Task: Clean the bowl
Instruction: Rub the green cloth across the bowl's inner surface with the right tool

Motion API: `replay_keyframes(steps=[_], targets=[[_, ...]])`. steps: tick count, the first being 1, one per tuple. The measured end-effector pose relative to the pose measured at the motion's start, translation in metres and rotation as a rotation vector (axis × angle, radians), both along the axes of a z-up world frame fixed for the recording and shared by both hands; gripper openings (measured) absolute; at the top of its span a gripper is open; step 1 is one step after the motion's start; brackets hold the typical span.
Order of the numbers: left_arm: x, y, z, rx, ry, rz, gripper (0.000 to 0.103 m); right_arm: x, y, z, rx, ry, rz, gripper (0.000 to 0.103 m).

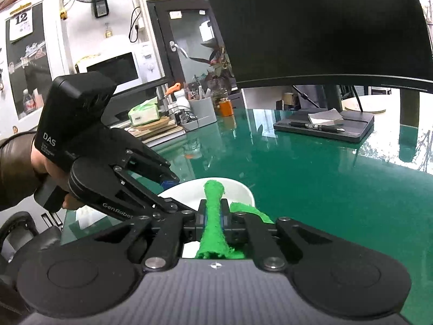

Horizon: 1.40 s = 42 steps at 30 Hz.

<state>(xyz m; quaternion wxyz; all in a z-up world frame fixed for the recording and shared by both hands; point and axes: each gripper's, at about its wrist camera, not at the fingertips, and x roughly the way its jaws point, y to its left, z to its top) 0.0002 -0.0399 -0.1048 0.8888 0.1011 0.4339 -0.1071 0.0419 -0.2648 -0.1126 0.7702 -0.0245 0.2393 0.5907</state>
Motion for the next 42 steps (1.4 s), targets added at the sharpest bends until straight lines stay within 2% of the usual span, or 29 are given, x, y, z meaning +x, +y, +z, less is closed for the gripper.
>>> replay_keyframes(steps=[3, 7, 10, 13, 14, 17, 19, 24, 30, 32, 35, 37, 42], targets=[[0.000, 0.000, 0.000, 0.001, 0.002, 0.000, 0.027, 0.002, -0.001, 0.000, 0.000, 0.012, -0.004, 0.005], [0.000, -0.004, 0.001, 0.014, 0.003, -0.010, 0.027, 0.008, -0.002, 0.000, 0.006, 0.038, -0.044, 0.006], [0.000, -0.006, 0.001, 0.031, 0.002, -0.007, 0.027, 0.003, -0.001, 0.002, -0.008, 0.047, -0.003, 0.012], [0.001, -0.005, 0.001, 0.031, 0.005, -0.002, 0.027, -0.001, -0.001, 0.001, -0.012, 0.041, 0.041, 0.010], [0.001, -0.005, 0.001, 0.031, 0.005, -0.002, 0.027, 0.001, -0.001, 0.001, -0.012, 0.047, 0.030, 0.005], [0.000, -0.006, 0.001, 0.032, 0.006, -0.008, 0.027, 0.010, -0.003, 0.000, 0.000, 0.076, -0.017, 0.004], [0.000, -0.008, 0.001, 0.038, 0.006, -0.009, 0.027, 0.007, -0.003, 0.001, -0.005, 0.062, -0.028, 0.006], [0.001, -0.006, 0.001, 0.039, 0.005, -0.002, 0.027, -0.005, 0.001, 0.001, -0.014, 0.037, 0.056, 0.005], [0.000, -0.008, 0.001, 0.036, 0.003, -0.012, 0.027, 0.015, -0.004, 0.000, 0.004, 0.109, -0.041, 0.004], [0.001, -0.009, 0.001, 0.047, 0.000, -0.010, 0.027, 0.009, -0.002, 0.000, -0.003, 0.093, -0.029, 0.008], [0.003, -0.007, 0.001, 0.048, 0.000, -0.004, 0.028, -0.002, 0.002, 0.001, -0.007, 0.100, 0.060, 0.007], [0.002, -0.007, 0.001, 0.049, -0.001, -0.003, 0.028, -0.002, 0.001, 0.001, -0.008, 0.100, 0.063, 0.006], [-0.002, -0.011, 0.002, 0.053, -0.002, -0.025, 0.027, 0.019, -0.006, 0.001, 0.022, 0.143, -0.044, 0.005]])
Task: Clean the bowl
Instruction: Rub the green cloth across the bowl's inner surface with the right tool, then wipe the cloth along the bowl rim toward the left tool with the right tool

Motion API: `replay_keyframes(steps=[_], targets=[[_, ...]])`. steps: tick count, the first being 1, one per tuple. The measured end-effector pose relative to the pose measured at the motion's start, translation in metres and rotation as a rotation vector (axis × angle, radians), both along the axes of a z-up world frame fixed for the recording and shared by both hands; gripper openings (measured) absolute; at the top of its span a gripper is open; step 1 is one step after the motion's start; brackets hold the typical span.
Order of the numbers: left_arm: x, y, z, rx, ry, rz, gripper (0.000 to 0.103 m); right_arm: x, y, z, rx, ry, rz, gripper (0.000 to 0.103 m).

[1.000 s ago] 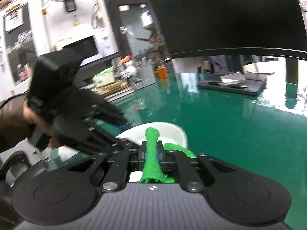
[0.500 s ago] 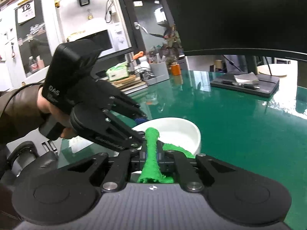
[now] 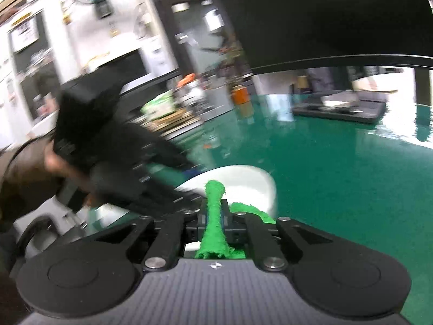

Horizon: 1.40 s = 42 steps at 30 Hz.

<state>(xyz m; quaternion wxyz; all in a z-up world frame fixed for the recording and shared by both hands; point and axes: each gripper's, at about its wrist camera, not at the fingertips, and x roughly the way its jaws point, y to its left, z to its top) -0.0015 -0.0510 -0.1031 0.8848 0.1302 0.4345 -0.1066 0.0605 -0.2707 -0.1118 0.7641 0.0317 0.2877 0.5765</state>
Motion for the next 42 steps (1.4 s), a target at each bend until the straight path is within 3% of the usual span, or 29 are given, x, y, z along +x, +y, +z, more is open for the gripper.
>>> replay_keyframes(steps=[2, 7, 11, 14, 18, 20, 23, 25, 31, 37, 42], targets=[[0.000, -0.001, 0.000, 0.003, 0.000, 0.000, 0.027, 0.000, -0.001, 0.000, 0.000, 0.007, 0.005, 0.006], [0.002, 0.005, 0.000, -0.023, 0.009, 0.018, 0.027, -0.016, 0.005, 0.001, -0.014, -0.032, 0.172, 0.006], [-0.001, 0.002, 0.000, -0.017, 0.003, 0.017, 0.027, -0.002, 0.001, 0.002, -0.020, -0.031, 0.081, 0.003], [-0.002, 0.000, 0.000, -0.017, 0.000, 0.018, 0.027, 0.008, -0.003, 0.004, -0.015, -0.015, 0.038, 0.007], [-0.002, 0.002, 0.000, -0.015, -0.002, 0.023, 0.027, -0.006, 0.004, 0.003, -0.024, -0.032, 0.201, 0.008], [-0.002, 0.003, -0.001, -0.015, -0.002, 0.023, 0.027, -0.007, 0.005, 0.004, -0.027, -0.041, 0.204, 0.006], [-0.002, 0.002, -0.001, -0.019, -0.002, 0.021, 0.027, 0.008, 0.000, 0.005, -0.020, -0.021, 0.092, 0.005], [-0.002, 0.002, -0.001, -0.019, 0.000, 0.022, 0.027, 0.010, -0.003, 0.005, -0.014, -0.003, 0.077, 0.006], [-0.002, 0.001, -0.001, -0.002, -0.001, 0.023, 0.027, -0.014, 0.003, 0.004, -0.027, -0.055, 0.238, 0.010], [-0.004, 0.001, 0.000, -0.021, 0.004, 0.022, 0.027, 0.003, -0.001, 0.006, -0.028, -0.040, 0.113, 0.004], [-0.009, -0.006, 0.001, -0.024, 0.017, 0.010, 0.025, 0.004, -0.002, 0.006, -0.035, -0.087, 0.040, 0.004]])
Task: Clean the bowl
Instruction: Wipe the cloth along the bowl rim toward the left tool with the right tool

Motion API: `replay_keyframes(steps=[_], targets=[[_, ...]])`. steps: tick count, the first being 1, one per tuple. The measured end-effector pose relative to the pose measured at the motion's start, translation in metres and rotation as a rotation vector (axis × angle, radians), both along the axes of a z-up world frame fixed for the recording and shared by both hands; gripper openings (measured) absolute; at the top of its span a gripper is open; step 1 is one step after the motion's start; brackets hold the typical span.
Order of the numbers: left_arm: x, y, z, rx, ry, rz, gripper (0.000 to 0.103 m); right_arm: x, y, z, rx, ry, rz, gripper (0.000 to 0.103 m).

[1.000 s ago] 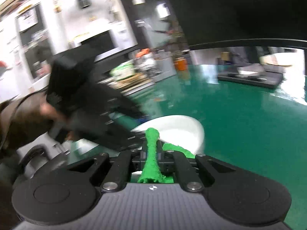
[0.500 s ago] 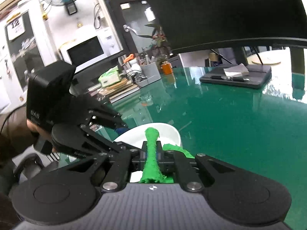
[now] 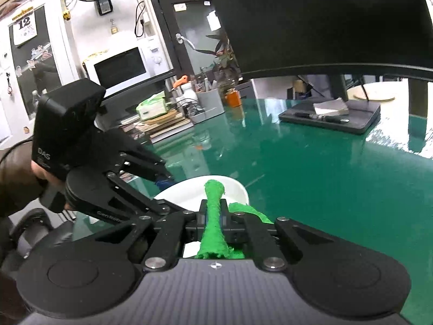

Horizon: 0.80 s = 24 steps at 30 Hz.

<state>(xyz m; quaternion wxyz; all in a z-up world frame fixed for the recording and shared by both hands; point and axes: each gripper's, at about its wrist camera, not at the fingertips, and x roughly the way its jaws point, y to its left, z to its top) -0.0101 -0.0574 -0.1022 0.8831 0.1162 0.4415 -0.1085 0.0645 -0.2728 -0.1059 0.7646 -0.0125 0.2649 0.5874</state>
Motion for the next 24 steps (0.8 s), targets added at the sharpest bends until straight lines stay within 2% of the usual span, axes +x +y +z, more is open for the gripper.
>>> replay_keyframes(steps=[2, 4, 9, 14, 21, 24], targets=[[-0.002, -0.004, 0.002, -0.005, 0.019, -0.036, 0.025, 0.002, 0.001, -0.001, 0.001, -0.002, -0.008, 0.004], [0.000, -0.005, 0.003, 0.014, 0.016, -0.045, 0.032, 0.004, -0.001, 0.000, 0.012, 0.011, 0.000, 0.005], [0.012, -0.004, 0.000, -0.029, 0.002, -0.016, 0.038, 0.007, -0.008, 0.007, 0.043, 0.013, 0.039, 0.007], [0.017, -0.004, -0.002, -0.054, 0.001, 0.000, 0.038, 0.004, -0.024, 0.007, 0.041, 0.097, 0.097, 0.007], [0.012, 0.000, -0.004, -0.058, -0.013, 0.049, 0.041, -0.022, -0.019, 0.003, -0.014, 0.063, 0.191, 0.007], [0.006, 0.000, -0.004, -0.060, -0.012, 0.053, 0.041, -0.014, -0.021, 0.002, -0.020, 0.060, 0.133, 0.004]])
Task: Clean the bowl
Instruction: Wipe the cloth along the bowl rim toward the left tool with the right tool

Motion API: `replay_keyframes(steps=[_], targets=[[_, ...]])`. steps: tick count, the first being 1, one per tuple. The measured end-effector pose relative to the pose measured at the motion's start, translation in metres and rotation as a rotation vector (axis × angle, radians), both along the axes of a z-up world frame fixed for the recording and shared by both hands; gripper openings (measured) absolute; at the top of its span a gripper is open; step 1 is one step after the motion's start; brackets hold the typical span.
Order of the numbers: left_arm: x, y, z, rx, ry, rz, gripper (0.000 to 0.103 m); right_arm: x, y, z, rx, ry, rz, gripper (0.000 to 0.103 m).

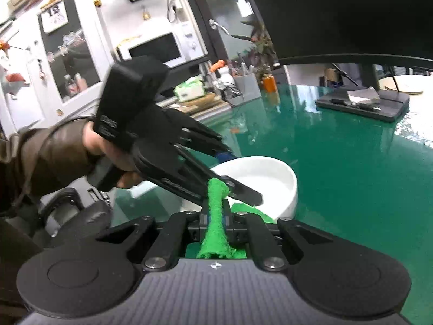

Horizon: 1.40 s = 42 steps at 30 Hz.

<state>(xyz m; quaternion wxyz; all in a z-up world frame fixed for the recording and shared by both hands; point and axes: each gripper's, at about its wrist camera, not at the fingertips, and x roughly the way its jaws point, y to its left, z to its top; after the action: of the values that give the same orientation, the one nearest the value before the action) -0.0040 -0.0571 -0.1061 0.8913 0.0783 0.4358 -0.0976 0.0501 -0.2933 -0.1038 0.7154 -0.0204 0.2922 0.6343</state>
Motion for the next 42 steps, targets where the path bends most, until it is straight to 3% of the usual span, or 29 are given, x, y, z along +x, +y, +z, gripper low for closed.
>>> replay_keyframes(steps=[5, 11, 15, 16, 20, 26, 28, 33, 36, 42], targets=[[-0.010, -0.007, 0.000, -0.016, 0.006, -0.021, 0.040, 0.005, -0.005, 0.002, -0.010, -0.067, -0.141, 0.007], [-0.006, -0.008, 0.001, -0.011, -0.008, 0.011, 0.040, -0.014, -0.006, 0.009, 0.013, -0.045, 0.060, 0.007], [-0.005, -0.009, -0.001, -0.022, -0.006, 0.012, 0.041, -0.003, -0.007, 0.004, -0.014, 0.010, 0.050, 0.006], [-0.005, -0.009, -0.001, -0.019, -0.006, 0.008, 0.041, -0.001, -0.007, 0.003, -0.018, 0.002, 0.029, 0.002], [-0.007, -0.013, -0.001, -0.025, -0.003, -0.012, 0.042, 0.012, -0.013, 0.002, -0.015, -0.014, -0.101, 0.004], [-0.006, -0.014, -0.002, -0.009, -0.013, -0.010, 0.043, 0.005, -0.014, 0.001, 0.008, 0.047, 0.139, 0.010], [-0.007, -0.015, -0.002, -0.003, -0.017, -0.013, 0.043, 0.002, -0.012, 0.003, 0.001, 0.026, 0.137, 0.005], [-0.009, -0.019, -0.003, -0.007, -0.019, -0.013, 0.043, 0.021, -0.016, 0.005, -0.003, 0.034, -0.057, 0.004], [-0.009, -0.019, -0.003, -0.005, -0.019, -0.014, 0.044, 0.011, -0.013, 0.004, -0.002, 0.025, 0.035, 0.011], [-0.010, -0.017, -0.002, -0.017, -0.018, -0.017, 0.044, 0.003, -0.014, 0.002, 0.002, 0.019, 0.070, 0.003]])
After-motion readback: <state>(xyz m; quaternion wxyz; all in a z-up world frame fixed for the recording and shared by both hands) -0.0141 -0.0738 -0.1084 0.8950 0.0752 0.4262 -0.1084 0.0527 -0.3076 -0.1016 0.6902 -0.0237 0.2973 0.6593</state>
